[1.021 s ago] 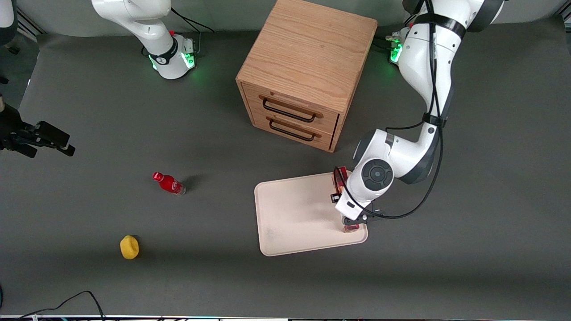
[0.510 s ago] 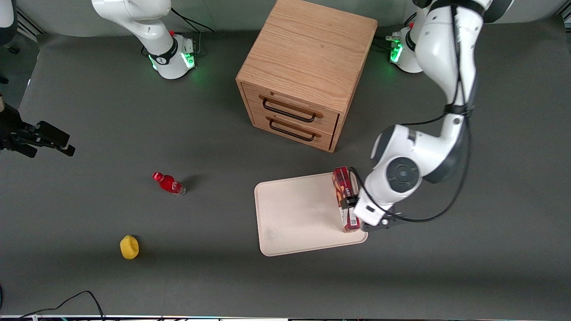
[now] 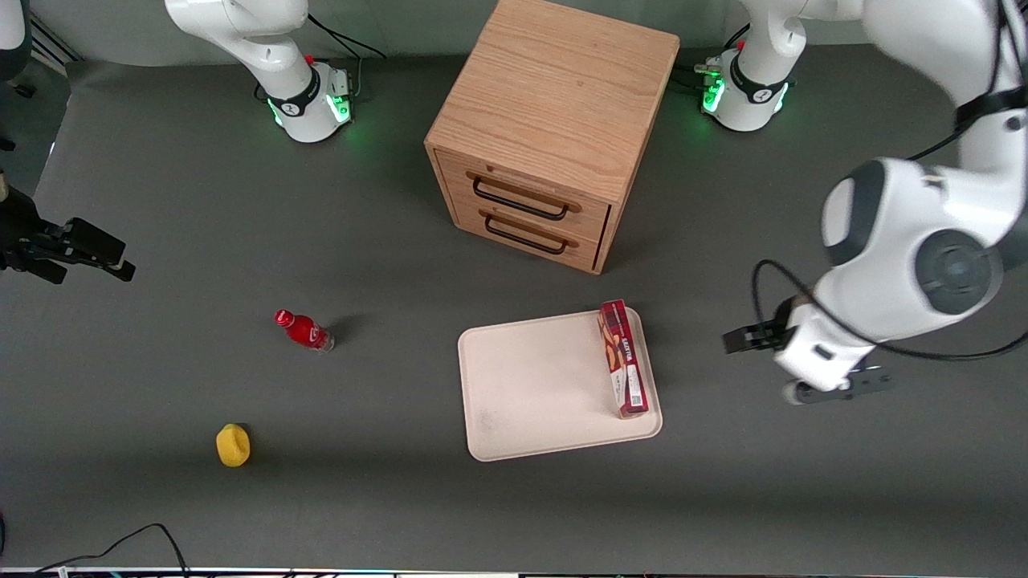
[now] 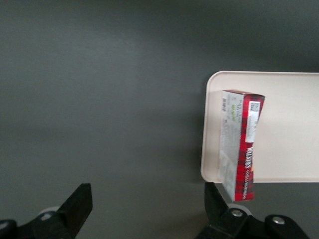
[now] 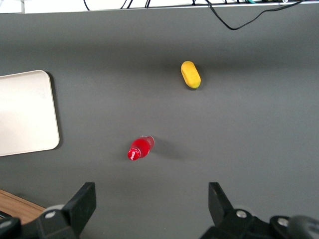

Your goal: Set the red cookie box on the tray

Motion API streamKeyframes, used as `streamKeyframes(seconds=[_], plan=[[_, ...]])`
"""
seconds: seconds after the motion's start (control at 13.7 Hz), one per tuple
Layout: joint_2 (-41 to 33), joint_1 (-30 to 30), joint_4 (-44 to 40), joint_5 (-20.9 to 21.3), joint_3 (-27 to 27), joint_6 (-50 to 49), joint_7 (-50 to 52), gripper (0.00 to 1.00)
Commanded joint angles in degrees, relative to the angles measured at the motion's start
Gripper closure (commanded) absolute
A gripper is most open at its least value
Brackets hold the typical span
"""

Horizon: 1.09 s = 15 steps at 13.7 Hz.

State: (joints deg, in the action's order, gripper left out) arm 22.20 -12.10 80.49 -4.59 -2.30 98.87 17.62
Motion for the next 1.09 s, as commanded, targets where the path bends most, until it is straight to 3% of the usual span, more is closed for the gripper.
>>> streamKeyframes(seconds=[0.0,0.15,0.51,1.02], plan=[[-5.1,2.9,3.6,2.6,0.4,-2.6,-6.4,0.00],[-9.3,5.3,7.2,5.3,0.4,-2.7,-9.0,0.00],[-15.8,10.6,11.7,6.6,0.4,-2.7,-13.8,0.00],[-13.4,11.3,8.5,6.7,0.5,-4.1,-17.2,0.00]])
